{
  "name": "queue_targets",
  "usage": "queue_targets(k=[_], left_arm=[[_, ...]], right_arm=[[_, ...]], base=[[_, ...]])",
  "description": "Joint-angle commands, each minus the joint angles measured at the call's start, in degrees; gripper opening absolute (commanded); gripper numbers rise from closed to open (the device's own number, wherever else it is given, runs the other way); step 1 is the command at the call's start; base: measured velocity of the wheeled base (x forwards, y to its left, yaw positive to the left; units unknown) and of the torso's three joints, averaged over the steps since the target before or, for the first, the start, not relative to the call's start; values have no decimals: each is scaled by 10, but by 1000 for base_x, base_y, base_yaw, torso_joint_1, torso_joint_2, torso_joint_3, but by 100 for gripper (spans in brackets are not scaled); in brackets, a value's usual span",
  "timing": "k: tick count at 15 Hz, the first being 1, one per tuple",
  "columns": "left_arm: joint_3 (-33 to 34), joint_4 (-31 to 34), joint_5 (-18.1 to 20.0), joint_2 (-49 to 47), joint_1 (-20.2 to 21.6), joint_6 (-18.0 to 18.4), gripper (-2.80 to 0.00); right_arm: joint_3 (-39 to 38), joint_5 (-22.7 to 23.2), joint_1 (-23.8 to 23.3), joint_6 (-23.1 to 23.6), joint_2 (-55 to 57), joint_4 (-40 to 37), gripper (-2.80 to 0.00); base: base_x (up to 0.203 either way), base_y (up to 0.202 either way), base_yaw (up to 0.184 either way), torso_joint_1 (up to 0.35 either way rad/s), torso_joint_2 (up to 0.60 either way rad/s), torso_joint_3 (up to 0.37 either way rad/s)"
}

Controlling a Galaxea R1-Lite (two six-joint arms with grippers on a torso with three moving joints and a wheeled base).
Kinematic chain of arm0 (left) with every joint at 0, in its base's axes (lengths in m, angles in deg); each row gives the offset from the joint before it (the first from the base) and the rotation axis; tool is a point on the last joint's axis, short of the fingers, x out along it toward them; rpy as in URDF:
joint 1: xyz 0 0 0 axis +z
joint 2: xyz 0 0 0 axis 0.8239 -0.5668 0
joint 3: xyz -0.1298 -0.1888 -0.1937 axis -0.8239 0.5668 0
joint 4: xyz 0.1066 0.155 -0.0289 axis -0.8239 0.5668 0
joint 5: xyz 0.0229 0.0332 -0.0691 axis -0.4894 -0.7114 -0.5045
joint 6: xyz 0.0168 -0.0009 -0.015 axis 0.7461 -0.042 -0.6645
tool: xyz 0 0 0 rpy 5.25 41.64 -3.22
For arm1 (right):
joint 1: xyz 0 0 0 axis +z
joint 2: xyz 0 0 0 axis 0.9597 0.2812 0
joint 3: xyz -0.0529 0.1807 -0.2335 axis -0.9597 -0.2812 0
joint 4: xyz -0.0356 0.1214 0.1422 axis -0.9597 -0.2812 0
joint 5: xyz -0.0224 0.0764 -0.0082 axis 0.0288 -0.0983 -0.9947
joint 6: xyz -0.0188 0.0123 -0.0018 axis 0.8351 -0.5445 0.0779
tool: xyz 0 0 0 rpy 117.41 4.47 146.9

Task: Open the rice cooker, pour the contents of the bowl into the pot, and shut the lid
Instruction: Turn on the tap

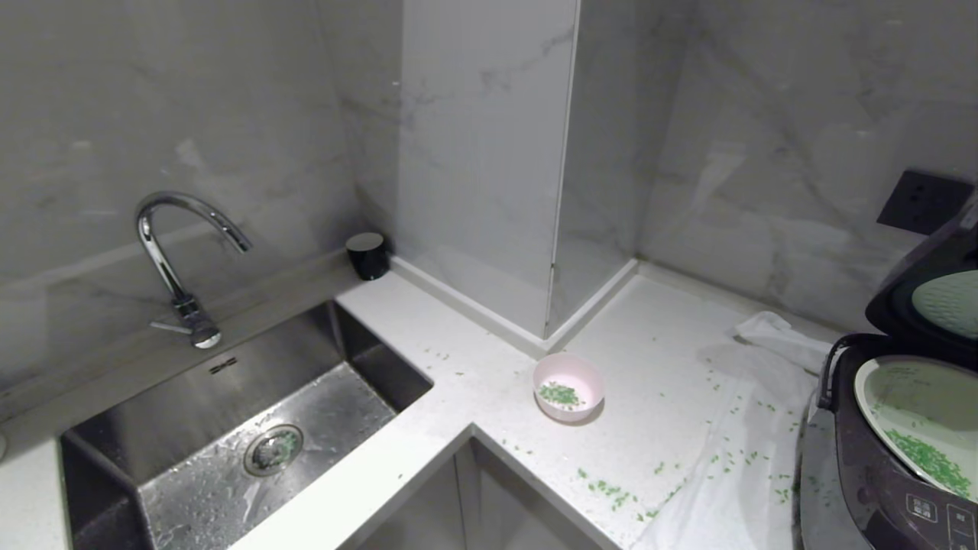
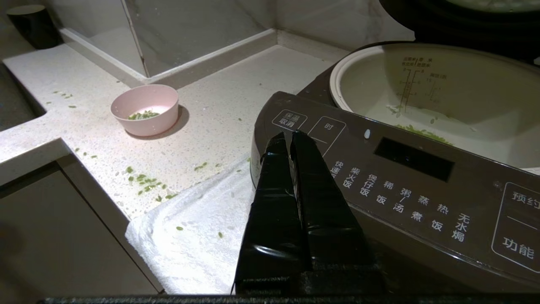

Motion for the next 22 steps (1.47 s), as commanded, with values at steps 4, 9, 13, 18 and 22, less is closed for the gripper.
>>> queue_targets(k=[4, 9, 13, 18, 22], left_arm=[[-3, 10, 1, 1, 0, 2, -280], [-64, 18, -19, -12, 1, 0, -280], [-161, 31, -34, -227, 2, -32, -280], [-260, -31, -51, -584, 49, -103, -280], [-372, -104, -69, -843, 96, -187, -280]], right_arm=[[-2, 0, 0, 1, 0, 0, -280], [-2, 0, 0, 1, 0, 1, -280], [-2, 0, 0, 1, 0, 0, -280], [-2, 0, 0, 1, 0, 0, -280], [-2, 0, 0, 1, 0, 0, -280]], base=[[0, 0, 0, 0, 0, 0], [0, 0, 0, 0, 0, 0], [0, 0, 0, 0, 0, 0], [0, 0, 0, 0, 0, 0], [0, 0, 0, 0, 0, 0]])
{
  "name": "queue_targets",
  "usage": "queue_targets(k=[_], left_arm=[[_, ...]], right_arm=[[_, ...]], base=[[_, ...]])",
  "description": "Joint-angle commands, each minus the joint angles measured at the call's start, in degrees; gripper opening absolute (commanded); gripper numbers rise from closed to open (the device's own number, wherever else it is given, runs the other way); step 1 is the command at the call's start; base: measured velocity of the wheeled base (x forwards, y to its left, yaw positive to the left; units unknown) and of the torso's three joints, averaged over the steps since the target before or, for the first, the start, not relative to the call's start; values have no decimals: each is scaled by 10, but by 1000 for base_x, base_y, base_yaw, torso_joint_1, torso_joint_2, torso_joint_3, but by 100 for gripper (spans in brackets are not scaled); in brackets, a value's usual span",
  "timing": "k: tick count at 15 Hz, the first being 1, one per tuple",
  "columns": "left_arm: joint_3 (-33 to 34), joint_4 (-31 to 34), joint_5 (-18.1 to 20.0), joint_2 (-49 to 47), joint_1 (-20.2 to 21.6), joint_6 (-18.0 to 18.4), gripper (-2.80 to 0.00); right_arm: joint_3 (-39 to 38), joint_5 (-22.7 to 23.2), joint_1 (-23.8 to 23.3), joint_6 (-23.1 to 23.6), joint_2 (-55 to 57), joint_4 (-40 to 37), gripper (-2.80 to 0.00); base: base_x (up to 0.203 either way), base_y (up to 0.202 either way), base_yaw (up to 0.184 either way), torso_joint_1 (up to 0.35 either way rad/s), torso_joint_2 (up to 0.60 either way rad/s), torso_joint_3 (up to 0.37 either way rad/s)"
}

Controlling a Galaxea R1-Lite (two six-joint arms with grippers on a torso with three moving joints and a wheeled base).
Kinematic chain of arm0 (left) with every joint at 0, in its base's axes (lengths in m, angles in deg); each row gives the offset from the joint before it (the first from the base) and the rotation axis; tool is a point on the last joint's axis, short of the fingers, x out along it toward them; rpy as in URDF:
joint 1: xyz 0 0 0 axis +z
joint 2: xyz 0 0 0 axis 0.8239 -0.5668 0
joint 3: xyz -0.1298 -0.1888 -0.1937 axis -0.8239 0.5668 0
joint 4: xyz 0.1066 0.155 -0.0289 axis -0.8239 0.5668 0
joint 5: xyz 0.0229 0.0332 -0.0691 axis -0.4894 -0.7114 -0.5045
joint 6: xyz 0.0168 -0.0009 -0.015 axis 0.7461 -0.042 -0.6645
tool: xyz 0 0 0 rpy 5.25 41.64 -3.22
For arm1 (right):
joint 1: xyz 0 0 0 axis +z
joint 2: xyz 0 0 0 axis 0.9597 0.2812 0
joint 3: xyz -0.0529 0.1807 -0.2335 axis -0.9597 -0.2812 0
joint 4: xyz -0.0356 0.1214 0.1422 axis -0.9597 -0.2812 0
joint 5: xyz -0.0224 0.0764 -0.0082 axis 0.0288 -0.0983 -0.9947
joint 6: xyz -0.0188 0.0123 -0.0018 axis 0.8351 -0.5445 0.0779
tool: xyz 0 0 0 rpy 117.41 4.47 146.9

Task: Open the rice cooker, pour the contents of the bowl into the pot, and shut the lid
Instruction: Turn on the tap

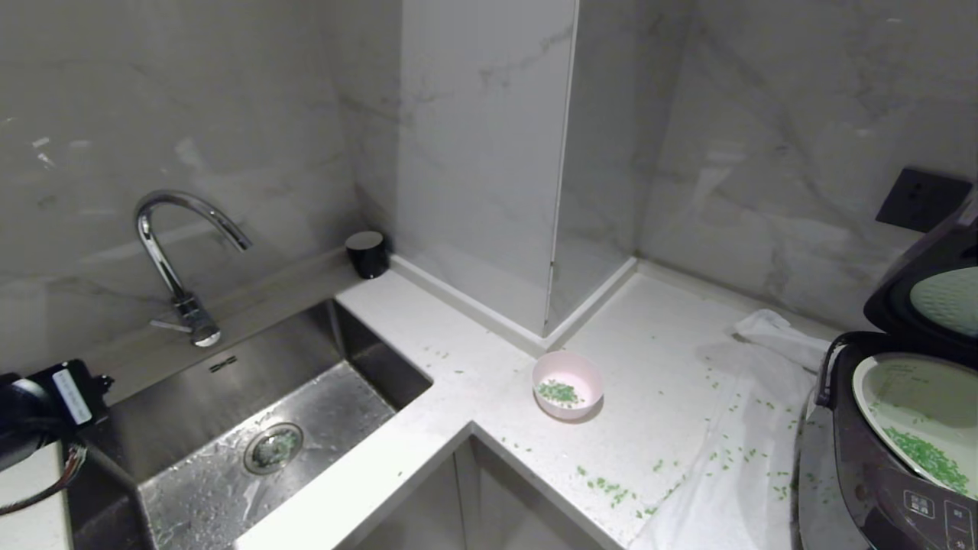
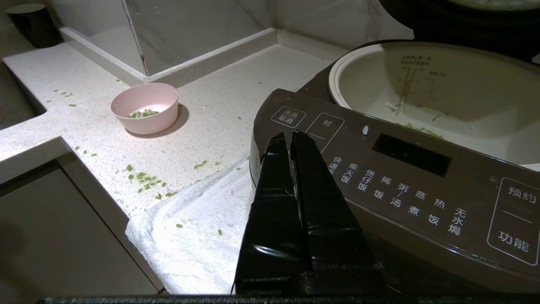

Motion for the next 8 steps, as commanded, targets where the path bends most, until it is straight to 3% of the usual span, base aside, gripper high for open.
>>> queue_targets(k=[1, 8], left_arm=[[-77, -23, -7, -200, 24, -30, -280], [-222, -42, -94, -390, 46, -70, -280]], right_arm=[[-2, 0, 0, 0, 0, 1, -280], [-2, 0, 0, 0, 0, 0, -280]], base=[[0, 0, 0, 0, 0, 0], [0, 0, 0, 0, 0, 0]])
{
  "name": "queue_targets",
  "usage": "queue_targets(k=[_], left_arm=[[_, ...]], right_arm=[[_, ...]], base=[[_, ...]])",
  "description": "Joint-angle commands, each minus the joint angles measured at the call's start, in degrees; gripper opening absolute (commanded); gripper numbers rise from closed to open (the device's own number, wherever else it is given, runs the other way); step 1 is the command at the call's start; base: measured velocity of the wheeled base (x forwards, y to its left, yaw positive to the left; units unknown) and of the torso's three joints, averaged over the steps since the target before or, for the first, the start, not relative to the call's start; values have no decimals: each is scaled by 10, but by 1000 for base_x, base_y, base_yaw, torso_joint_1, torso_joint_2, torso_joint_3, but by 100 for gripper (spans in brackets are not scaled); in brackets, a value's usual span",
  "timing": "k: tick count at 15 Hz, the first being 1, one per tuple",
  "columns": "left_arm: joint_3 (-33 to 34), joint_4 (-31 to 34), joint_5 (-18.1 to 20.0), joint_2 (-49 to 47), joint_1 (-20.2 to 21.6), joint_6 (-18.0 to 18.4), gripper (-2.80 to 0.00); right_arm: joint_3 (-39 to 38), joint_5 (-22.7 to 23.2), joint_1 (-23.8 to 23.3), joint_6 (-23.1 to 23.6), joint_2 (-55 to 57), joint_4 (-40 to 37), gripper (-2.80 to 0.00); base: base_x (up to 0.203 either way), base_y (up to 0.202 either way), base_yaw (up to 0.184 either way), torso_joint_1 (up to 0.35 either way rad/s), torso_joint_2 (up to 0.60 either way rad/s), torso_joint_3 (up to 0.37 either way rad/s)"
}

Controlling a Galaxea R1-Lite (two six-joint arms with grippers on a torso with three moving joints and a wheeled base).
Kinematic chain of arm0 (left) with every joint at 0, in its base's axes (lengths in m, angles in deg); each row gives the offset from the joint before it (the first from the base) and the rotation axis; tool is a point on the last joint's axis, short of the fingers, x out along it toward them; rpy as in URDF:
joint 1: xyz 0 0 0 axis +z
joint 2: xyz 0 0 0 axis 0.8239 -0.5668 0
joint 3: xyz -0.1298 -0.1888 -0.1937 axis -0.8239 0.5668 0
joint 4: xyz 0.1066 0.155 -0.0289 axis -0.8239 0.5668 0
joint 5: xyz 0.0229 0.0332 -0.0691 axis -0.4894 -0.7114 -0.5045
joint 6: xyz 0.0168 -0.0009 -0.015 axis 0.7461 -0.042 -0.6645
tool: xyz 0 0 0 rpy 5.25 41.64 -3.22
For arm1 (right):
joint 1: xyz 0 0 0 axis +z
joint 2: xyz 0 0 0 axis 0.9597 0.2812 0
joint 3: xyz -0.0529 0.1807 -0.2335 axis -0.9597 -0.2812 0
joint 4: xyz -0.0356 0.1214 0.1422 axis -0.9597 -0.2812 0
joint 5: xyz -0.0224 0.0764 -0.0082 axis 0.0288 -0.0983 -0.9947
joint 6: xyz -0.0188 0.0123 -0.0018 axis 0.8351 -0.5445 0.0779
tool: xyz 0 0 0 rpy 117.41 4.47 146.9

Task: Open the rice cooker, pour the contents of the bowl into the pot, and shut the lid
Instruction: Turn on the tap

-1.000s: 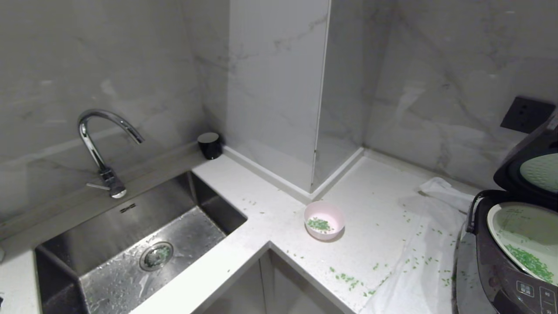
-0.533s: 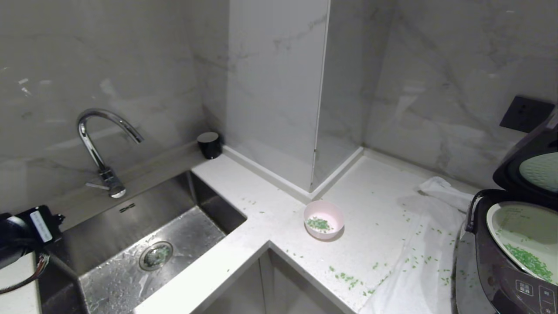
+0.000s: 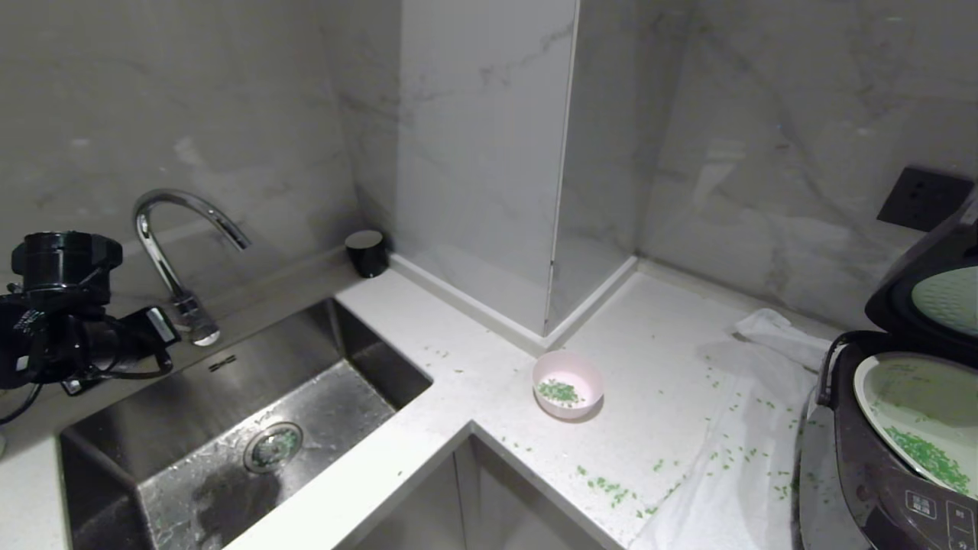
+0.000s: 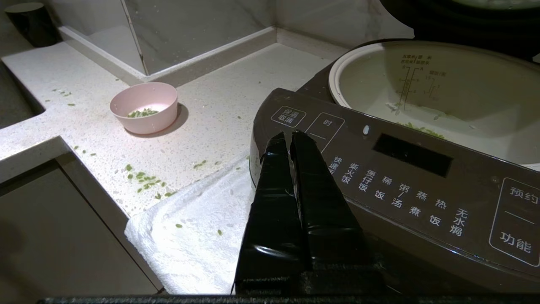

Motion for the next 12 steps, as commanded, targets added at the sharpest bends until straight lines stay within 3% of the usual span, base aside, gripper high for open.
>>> queue_targets(k=[1, 8, 9, 12], left_arm=[[-42, -1, -8, -76, 7, -3, -280], [-149, 0, -14, -172, 12, 3, -280], [-165, 0, -21, -196, 11, 10, 0], [-221, -1, -43, -242, 23, 30, 0]], right_arm=[[-2, 0, 0, 1, 0, 1, -280], [-2, 0, 0, 1, 0, 1, -280], [-2, 0, 0, 0, 0, 0, -280], [-2, 0, 0, 1, 0, 0, -280]], base=[[0, 0, 0, 0, 0, 0], [0, 0, 0, 0, 0, 0], [0, 0, 0, 0, 0, 0], [0, 0, 0, 0, 0, 0]])
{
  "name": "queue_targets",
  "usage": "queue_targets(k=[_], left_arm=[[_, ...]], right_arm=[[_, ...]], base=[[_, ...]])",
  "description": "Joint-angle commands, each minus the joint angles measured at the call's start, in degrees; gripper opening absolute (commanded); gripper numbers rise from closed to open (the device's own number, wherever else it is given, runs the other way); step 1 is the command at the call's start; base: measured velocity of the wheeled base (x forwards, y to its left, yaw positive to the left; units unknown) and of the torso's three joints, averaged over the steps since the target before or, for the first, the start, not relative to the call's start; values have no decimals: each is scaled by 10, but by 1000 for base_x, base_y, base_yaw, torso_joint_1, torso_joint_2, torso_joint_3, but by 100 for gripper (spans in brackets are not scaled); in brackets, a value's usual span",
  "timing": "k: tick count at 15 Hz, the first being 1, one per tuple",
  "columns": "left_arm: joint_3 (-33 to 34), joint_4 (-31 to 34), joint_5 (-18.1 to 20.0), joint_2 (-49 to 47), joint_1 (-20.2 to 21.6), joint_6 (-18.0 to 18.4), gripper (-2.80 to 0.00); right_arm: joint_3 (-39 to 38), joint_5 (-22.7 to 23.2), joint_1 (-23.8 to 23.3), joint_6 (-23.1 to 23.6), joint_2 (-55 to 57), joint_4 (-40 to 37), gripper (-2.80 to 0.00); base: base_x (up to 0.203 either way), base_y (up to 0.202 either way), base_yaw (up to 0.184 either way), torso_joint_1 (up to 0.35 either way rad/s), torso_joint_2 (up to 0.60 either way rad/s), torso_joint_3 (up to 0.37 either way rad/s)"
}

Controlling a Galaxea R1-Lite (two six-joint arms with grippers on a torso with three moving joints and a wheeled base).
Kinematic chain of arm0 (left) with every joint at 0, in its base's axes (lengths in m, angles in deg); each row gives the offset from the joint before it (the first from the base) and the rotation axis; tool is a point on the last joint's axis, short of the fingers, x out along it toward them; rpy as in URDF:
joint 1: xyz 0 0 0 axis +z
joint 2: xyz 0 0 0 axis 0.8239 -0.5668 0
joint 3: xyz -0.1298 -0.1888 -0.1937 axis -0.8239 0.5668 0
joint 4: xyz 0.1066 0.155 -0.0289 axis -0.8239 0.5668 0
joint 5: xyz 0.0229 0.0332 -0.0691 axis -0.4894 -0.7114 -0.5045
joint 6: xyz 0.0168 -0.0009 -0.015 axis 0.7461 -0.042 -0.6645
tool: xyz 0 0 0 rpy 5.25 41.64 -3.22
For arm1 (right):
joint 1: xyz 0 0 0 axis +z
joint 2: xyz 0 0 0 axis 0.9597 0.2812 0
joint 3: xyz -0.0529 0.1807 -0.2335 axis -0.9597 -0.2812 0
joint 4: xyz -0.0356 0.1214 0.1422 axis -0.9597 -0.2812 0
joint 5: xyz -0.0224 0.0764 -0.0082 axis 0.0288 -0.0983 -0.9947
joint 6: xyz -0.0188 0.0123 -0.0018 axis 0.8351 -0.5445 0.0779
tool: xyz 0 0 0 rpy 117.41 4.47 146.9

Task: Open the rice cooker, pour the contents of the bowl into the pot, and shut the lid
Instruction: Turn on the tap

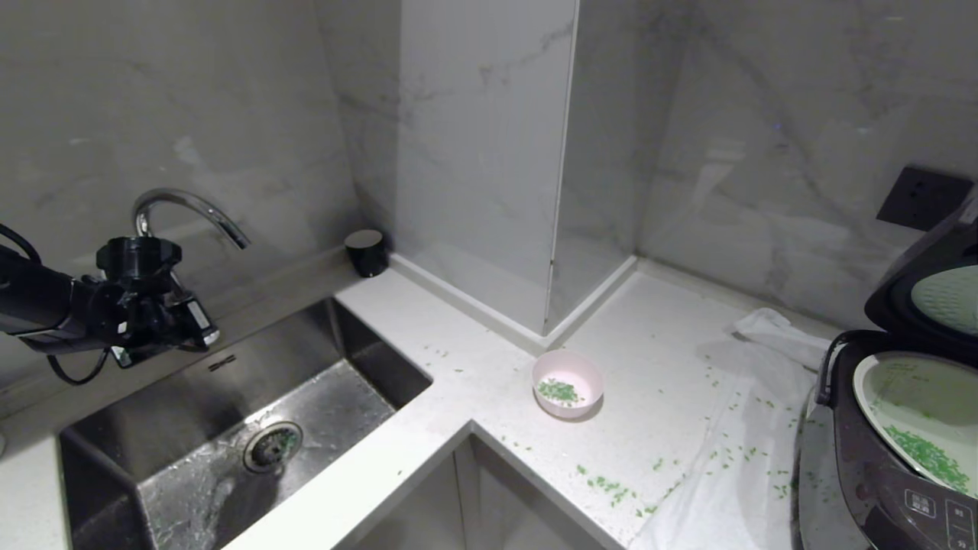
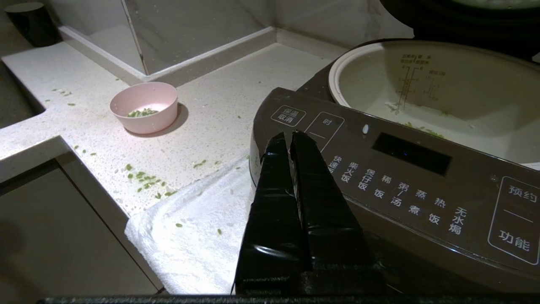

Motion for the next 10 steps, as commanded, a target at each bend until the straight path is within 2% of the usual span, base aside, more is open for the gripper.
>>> queue_targets(k=[1, 4, 10], left_arm=[[-39, -1, -4, -43, 10, -2, 0], [-63, -1, -6, -65, 22, -3, 0], [-168, -2, -9, -127, 51, -7, 0]], right_arm=[[-2, 0, 0, 0, 0, 0, -280], [-2, 0, 0, 0, 0, 0, -280], [-2, 0, 0, 0, 0, 1, -280]], base=[[0, 0, 0, 0, 0, 0], [0, 0, 0, 0, 0, 0], [0, 0, 0, 0, 0, 0]])
